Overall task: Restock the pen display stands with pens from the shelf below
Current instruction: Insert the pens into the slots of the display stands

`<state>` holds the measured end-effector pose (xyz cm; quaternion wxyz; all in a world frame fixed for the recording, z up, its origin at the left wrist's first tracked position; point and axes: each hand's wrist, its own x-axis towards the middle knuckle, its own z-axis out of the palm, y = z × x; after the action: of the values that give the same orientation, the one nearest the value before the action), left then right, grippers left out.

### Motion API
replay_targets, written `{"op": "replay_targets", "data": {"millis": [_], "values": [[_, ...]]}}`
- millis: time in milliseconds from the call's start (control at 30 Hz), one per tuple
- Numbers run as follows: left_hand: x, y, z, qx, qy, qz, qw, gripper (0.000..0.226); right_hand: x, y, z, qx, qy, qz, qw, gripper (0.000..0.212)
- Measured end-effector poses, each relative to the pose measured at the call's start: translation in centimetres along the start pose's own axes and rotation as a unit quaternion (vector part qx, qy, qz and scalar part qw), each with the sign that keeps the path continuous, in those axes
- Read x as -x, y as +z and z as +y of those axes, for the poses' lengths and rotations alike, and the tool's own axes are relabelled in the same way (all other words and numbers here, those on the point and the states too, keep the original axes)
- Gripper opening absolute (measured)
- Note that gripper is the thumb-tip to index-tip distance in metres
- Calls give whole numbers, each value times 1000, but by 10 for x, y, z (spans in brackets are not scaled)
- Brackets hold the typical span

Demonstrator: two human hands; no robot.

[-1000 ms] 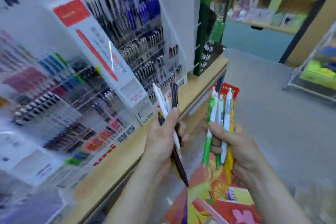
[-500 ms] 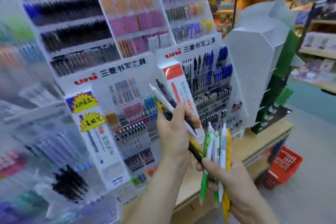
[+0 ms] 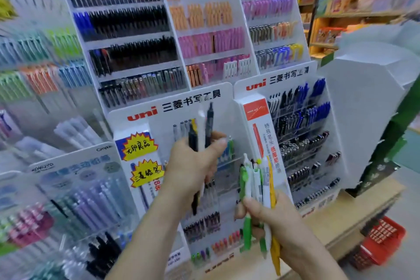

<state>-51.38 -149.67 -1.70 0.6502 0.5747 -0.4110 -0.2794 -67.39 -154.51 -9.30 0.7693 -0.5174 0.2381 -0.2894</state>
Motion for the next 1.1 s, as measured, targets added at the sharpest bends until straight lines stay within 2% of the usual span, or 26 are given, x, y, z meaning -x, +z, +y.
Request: {"op": "replay_targets", "data": {"millis": [67,133,233,333,433,500,600,633,733,800,900,1100], "values": [[-4,-6,3,-59,-9,-64,996,12,-7,-4,-5,-38,20,-48,998,59],[-7,-9,1,-45,-28,-129,990,22,-15,-7,-11,-63,44,-95,992,70],[-15,-10,-3,-2,-49,-172,984,31,-25,-11,-20,-87,64,-163,981,71],[-21,-6,-2,-6,-63,-175,983,26,-36,-18,-23,-113,75,-193,972,67],[-25,3,-5,-32,-79,-147,985,25,-50,-31,-25,-123,72,-195,970,65],[-29,12,-8,-45,-85,-118,988,29,-60,-41,-29,-89,60,-193,975,59],[-40,24,-12,-31,-80,-70,994,26,-74,-55,-41,-40,53,-176,982,35],[-45,27,-11,-36,-66,-39,996,26,-78,-59,-46,-20,48,-162,985,28],[-64,32,0,-62,0,96,993,16,-101,-84,-58,29,15,-81,996,38],[-77,32,14,-115,53,160,979,8,-114,-104,-66,30,-9,-31,999,30],[-91,37,25,-216,121,205,947,15,-128,-125,-73,26,-32,4,999,27],[-100,54,-2,-435,139,181,871,24,-141,-128,-65,28,-11,-22,999,27]]}}
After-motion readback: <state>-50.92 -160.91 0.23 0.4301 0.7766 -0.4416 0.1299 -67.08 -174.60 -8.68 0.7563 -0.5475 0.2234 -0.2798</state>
